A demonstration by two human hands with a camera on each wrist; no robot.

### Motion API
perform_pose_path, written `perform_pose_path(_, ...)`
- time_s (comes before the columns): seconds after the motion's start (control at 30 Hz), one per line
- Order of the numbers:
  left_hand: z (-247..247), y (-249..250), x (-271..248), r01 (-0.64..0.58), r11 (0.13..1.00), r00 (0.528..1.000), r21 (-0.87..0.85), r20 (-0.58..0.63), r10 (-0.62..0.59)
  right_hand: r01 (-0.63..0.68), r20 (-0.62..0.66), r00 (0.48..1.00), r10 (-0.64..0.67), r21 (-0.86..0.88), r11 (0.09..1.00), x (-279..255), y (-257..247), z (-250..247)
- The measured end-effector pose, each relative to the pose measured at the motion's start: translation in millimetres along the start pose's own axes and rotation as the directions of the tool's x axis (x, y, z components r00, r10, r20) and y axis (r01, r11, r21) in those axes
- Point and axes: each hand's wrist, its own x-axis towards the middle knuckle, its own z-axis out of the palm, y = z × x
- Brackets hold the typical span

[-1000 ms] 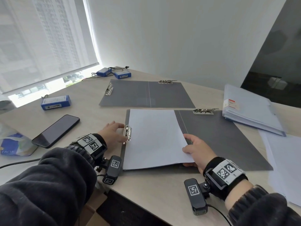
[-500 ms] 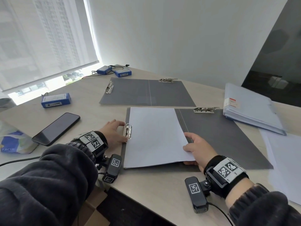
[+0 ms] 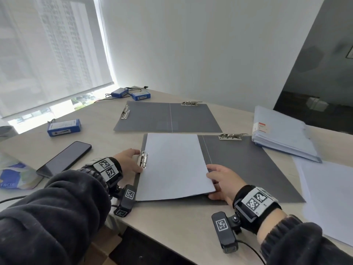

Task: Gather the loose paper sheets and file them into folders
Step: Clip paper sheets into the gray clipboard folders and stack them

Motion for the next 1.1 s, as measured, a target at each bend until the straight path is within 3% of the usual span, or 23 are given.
perform_pose_path(0.13, -20, 13, -12, 0.072, 0.986, 0.990, 0.153, -0.132, -0.052, 0.033, -0.078, 0.996, -0.036, -0.041, 0.999, -12, 4, -15)
perform_pose_path(0.2, -26, 26, -21, 0.042, 0.991, 0.981, 0.128, -0.192, -0.017, 0.054, -0.100, 0.993, -0.056, -0.029, 0.998, -19, 7, -25)
perform_pose_path(0.33, -5, 79, -47, -0.211, 0.972, 0.968, -0.101, -0.163, 0.193, 0.097, -0.164, 0.982, -0.093, 0.014, 0.995, -35, 12, -52)
perform_pose_path(0.4, 22, 112, -65, -0.330, 0.921, 0.943, -0.207, -0.121, 0.311, 0.125, -0.203, 0.972, -0.121, 0.005, 0.992, -47, 16, -70)
perform_pose_path(0.5, 73, 166, -97, -0.417, 0.819, 0.897, -0.394, -0.033, 0.440, 0.181, -0.305, 0.936, -0.174, -0.008, 0.984, -69, 24, -104)
perform_pose_path(0.6, 126, 218, -125, -0.455, 0.740, 0.844, -0.495, 0.024, 0.535, 0.258, -0.494, 0.837, -0.238, -0.027, 0.966, -98, 34, -149)
perform_pose_path(0.7, 175, 259, -143, -0.458, 0.679, 0.805, -0.574, 0.056, 0.590, 0.301, -0.666, 0.713, -0.221, 0.005, 0.954, -130, 49, -200)
perform_pose_path(0.87, 233, 306, -160, -0.431, 0.641, 0.791, -0.635, 0.077, 0.607, 0.316, -0.862, 0.493, -0.112, 0.057, 0.947, -170, 85, -271)
perform_pose_path(1.0, 257, 331, -157, -0.530, 0.668, 0.771, -0.522, 0.030, 0.636, 0.291, -0.945, 0.316, -0.079, 0.018, 0.956, -184, 102, -307)
perform_pose_path(1.1, 271, 348, -149, -0.615, 0.725, 0.753, -0.310, 0.041, 0.657, 0.211, -0.950, 0.297, -0.098, -0.035, 0.977, -186, 106, -327)
